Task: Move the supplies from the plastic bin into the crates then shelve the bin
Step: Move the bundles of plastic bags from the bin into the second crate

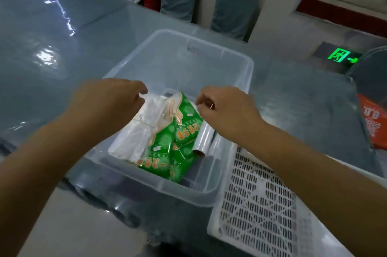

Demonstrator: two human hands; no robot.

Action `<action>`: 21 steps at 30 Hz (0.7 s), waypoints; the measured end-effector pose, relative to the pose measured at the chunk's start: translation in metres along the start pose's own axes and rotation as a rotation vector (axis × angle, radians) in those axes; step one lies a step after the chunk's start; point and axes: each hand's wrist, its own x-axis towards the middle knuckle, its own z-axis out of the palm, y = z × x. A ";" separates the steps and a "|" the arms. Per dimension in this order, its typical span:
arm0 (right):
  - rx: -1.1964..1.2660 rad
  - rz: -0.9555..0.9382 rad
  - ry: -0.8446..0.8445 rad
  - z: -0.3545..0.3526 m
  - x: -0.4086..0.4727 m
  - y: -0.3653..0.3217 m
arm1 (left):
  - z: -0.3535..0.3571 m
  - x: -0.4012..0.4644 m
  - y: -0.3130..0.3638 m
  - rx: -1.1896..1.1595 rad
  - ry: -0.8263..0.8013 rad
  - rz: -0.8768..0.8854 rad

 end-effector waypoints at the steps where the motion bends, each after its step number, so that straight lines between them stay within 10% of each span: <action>1: -0.030 0.015 -0.090 0.016 0.018 -0.009 | 0.003 0.005 -0.019 0.027 -0.020 0.017; 11: 0.254 0.527 -0.539 0.173 0.101 -0.053 | 0.039 0.033 -0.113 -0.040 -0.040 0.321; 21: 1.065 1.114 -0.134 0.220 0.099 -0.073 | 0.052 0.038 -0.121 -0.113 0.009 0.381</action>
